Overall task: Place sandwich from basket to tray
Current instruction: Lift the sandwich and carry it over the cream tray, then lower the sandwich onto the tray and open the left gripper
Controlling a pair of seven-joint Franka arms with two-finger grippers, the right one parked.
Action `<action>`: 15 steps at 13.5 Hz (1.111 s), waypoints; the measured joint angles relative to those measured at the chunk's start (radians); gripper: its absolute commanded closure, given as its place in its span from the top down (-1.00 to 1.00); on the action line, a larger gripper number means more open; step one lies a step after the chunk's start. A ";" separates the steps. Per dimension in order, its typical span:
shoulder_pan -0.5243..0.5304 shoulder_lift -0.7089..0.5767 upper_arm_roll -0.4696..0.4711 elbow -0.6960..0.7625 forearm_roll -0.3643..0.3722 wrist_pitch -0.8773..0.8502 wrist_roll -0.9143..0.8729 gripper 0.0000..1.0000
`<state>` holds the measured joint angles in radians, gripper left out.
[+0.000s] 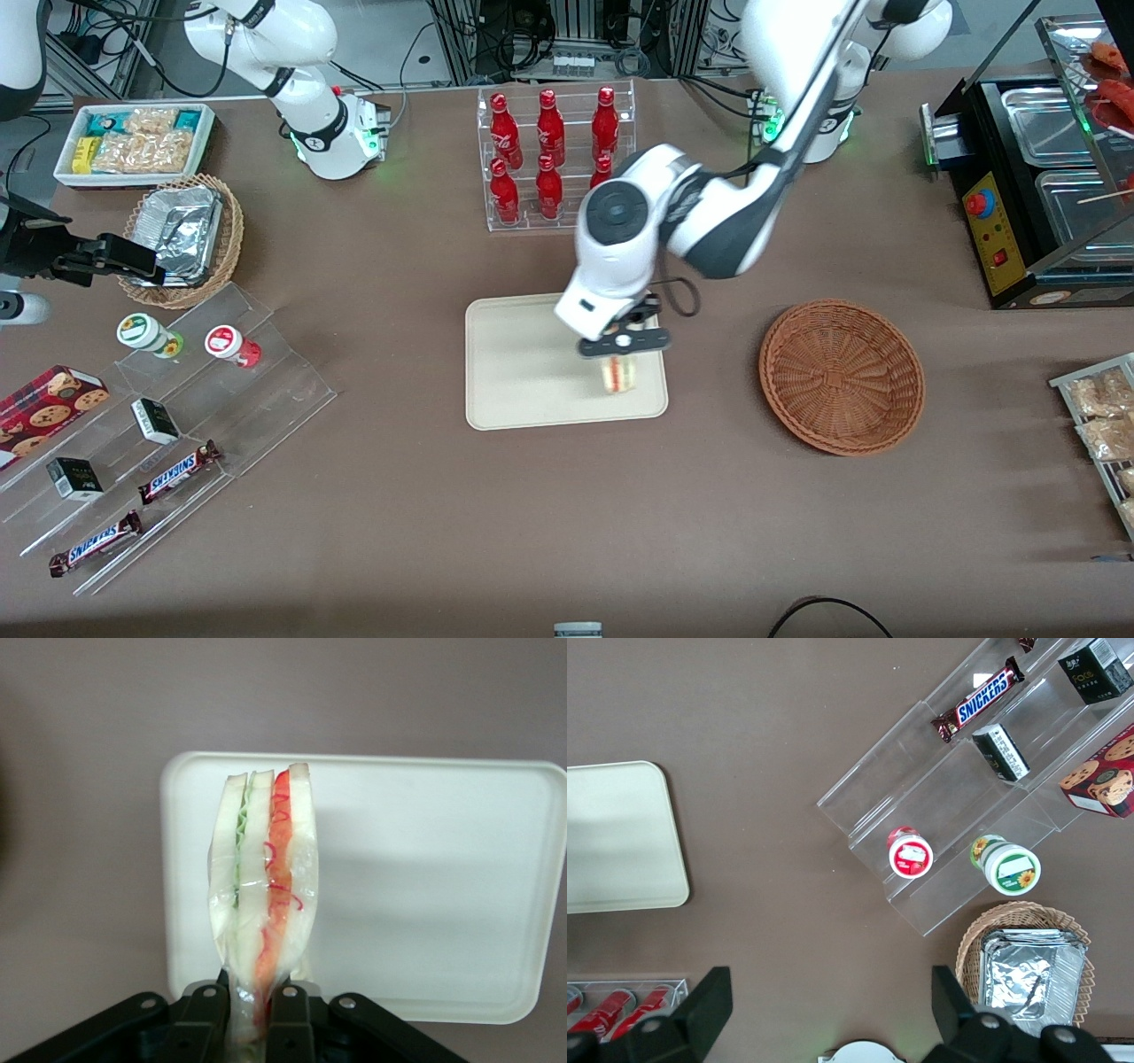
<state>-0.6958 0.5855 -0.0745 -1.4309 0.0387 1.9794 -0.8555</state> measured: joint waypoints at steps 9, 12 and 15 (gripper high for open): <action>-0.078 0.183 0.000 0.051 0.000 0.138 -0.007 -1.00; -0.086 0.198 0.000 0.051 0.000 0.151 -0.007 -0.30; -0.089 0.203 0.000 0.051 0.001 0.155 -0.007 0.99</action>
<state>-0.7848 0.7889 -0.0743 -1.3795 0.0393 2.1339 -0.8627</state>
